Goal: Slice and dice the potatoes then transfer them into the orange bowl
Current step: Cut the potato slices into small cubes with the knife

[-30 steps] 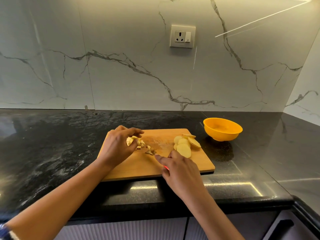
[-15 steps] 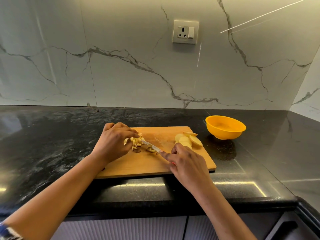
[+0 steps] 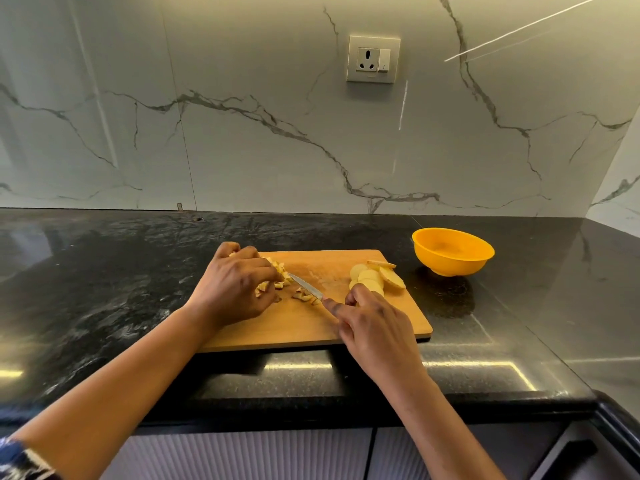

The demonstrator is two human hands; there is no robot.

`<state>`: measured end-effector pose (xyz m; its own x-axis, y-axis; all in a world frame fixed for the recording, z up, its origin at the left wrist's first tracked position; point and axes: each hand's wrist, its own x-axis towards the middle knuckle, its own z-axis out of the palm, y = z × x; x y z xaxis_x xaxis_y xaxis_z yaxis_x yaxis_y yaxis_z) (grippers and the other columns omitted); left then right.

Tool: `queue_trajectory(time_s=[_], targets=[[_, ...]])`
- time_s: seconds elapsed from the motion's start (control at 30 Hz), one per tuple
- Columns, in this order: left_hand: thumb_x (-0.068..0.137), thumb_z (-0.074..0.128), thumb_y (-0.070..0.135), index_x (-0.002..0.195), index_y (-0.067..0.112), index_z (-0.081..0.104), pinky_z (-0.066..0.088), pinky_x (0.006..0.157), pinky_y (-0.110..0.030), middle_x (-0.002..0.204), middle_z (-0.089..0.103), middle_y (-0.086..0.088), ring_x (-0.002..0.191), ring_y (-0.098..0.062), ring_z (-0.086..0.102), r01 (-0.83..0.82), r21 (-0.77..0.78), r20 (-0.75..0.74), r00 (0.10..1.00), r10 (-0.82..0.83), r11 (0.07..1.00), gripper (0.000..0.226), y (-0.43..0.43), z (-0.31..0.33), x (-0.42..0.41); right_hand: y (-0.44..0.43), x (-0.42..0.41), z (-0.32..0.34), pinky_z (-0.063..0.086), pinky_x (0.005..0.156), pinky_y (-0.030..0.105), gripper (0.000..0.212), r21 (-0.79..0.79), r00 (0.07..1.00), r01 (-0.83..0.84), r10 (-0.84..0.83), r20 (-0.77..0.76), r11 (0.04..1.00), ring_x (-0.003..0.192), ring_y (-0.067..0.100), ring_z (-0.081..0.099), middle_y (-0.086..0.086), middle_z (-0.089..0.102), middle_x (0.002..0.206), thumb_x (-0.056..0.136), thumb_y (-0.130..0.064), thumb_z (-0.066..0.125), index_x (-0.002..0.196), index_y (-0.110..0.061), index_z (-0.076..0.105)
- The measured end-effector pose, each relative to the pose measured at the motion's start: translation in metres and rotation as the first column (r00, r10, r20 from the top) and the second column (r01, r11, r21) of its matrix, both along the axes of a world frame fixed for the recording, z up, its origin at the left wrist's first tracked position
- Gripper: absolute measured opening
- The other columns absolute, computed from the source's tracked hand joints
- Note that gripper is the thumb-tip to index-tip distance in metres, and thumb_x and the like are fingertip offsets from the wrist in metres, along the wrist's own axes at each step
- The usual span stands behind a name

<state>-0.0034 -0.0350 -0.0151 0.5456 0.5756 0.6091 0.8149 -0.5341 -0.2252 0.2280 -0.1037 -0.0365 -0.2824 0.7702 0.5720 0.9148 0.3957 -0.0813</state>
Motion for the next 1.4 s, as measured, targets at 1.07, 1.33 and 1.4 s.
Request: queue_trajectory(time_s=[1.07, 1.33, 1.4], targets=[[0.091, 0.040, 0.052, 0.115, 0.036, 0.064, 0.041, 0.090, -0.042, 0.120, 0.064, 0.010, 0.111, -0.019, 0.059, 0.071, -0.126, -0.102, 0.991, -0.084, 0.990, 0.038, 0.036, 0.002, -0.020, -0.005, 0.006, 0.008, 0.041, 0.076, 0.019, 0.043, -0.127, 0.962, 0.220, -0.237, -0.136, 0.967, 0.103, 0.008, 0.051, -0.006, 0.046, 0.116, 0.098, -0.031, 0.049, 0.140, -0.036, 0.045], [0.083, 0.056, 0.032, 0.099, 0.026, 0.072, 0.038, 0.081, -0.038, 0.091, 0.070, 0.008, 0.082, -0.015, 0.065, 0.092, -0.045, 0.244, 0.967, -0.079, 0.995, 0.023, 0.031, 0.005, -0.016, 0.023, 0.032, 0.030, 0.034, 0.070, 0.020, 0.042, -0.149, 0.938, 0.219, -0.250, -0.241, 0.964, 0.097, 0.012, 0.054, -0.005, 0.049, 0.106, 0.095, -0.029, 0.055, 0.137, -0.037, 0.049], [0.086, 0.061, 0.035, 0.103, 0.025, 0.071, 0.036, 0.080, -0.037, 0.082, 0.069, 0.008, 0.074, -0.014, 0.064, 0.050, -0.051, 0.268, 0.963, -0.035, 0.997, 0.022, 0.033, 0.010, -0.011, 0.035, 0.042, 0.037, 0.032, 0.069, 0.022, 0.042, -0.143, 0.927, 0.236, -0.267, -0.264, 0.961, 0.096, 0.013, 0.054, -0.004, 0.051, 0.105, 0.095, -0.027, 0.054, 0.136, -0.036, 0.051]])
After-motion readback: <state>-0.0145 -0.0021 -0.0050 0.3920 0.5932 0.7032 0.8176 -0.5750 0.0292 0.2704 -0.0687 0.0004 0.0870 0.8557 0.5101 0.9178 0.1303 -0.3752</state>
